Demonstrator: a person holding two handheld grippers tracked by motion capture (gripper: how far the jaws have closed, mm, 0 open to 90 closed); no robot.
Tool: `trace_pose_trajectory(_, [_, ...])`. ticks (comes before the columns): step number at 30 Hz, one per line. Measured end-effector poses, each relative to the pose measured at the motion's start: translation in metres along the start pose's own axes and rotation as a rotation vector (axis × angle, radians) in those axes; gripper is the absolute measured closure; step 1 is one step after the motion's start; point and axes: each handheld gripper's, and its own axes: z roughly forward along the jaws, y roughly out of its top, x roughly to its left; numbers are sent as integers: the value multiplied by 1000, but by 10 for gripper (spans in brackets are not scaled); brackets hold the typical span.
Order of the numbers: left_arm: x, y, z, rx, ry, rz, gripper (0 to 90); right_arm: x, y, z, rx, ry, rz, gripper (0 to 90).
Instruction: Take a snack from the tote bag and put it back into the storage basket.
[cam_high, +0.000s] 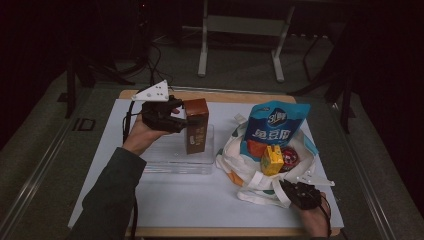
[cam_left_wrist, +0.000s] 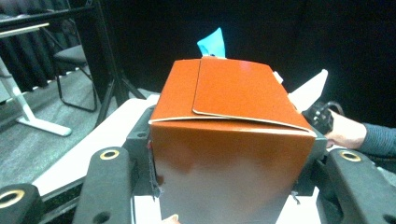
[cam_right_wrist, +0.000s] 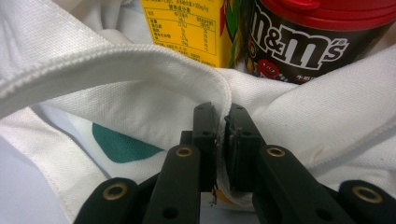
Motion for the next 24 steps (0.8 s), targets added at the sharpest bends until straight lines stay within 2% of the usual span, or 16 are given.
trace_pose_trajectory(15, [4, -8, -5, 84, 24, 17, 429, 0, 0, 0, 1, 1, 1, 837])
trace_pose_trajectory(24, [6, -14, -9, 142, 24, 29, 429, 0, 0, 0, 1, 1, 2, 837])
